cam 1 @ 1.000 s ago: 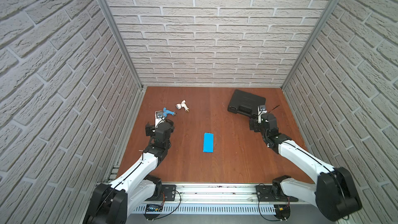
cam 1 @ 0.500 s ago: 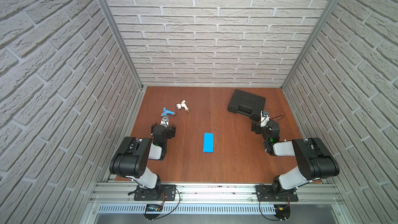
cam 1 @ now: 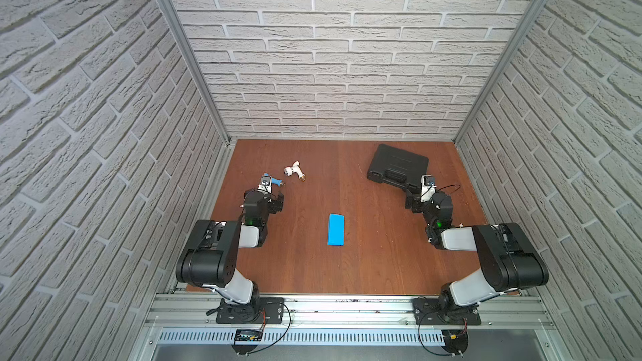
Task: Fold the square paper along the opposite sides
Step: Reset both arms
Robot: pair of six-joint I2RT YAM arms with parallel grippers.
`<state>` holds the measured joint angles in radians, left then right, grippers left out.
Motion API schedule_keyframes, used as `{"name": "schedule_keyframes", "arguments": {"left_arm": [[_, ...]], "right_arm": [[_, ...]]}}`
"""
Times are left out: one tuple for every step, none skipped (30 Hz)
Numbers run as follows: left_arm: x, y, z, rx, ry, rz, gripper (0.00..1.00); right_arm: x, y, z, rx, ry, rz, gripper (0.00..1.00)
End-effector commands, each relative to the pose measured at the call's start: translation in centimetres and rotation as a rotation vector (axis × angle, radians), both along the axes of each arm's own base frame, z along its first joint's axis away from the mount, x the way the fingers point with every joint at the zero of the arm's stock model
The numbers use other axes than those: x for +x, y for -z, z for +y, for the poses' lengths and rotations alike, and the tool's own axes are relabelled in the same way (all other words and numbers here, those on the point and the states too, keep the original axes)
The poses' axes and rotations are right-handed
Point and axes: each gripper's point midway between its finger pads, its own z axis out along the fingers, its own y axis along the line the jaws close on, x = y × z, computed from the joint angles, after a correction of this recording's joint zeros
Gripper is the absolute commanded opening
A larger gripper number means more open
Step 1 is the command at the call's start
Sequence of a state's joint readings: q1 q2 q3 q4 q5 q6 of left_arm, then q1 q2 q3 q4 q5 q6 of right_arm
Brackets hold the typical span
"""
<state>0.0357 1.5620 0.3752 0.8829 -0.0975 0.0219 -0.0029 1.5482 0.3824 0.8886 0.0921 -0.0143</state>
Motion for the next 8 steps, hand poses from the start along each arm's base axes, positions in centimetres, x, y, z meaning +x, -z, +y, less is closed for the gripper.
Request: {"name": "schedule_keyframes", "arguments": {"left_arm": [[0.26,-0.83,0.06,-0.016,0.001,-0.031,0.98],[0.26,-0.83,0.06,-0.016,0.001,-0.031,0.98],[0.25,-0.83,0.08,-0.015,0.001,-0.031,0.98],[0.26,-0.83,0.06,-0.016,0.002,-0.031,0.98],[0.25,-0.82,0.07,-0.015,0.002,-0.03,0.98],[0.26,-0.84,0.05,-0.016,0.002,-0.031,0.98],[0.27,-0.86,0.02,-0.016,0.003,-0.032,0.98],[0.26,-0.82,0.05,-0.016,0.003,-0.031,0.98]], "right_arm": [[0.21,-0.78,-0.02,0.01,0.0,-0.041,0.99],[0.23,-0.8,0.01,0.01,-0.001,-0.041,0.99],[0.23,-0.76,-0.02,0.01,0.0,-0.039,0.99],[0.23,-0.76,0.03,0.01,-0.001,-0.039,0.99],[0.23,-0.74,0.01,0.01,-0.001,-0.038,0.99],[0.2,-0.76,-0.02,0.01,0.0,-0.039,0.99],[0.18,-0.78,0.02,0.01,-0.001,-0.04,0.99],[0.18,-0.85,-0.03,0.009,0.001,-0.043,0.99]]}}
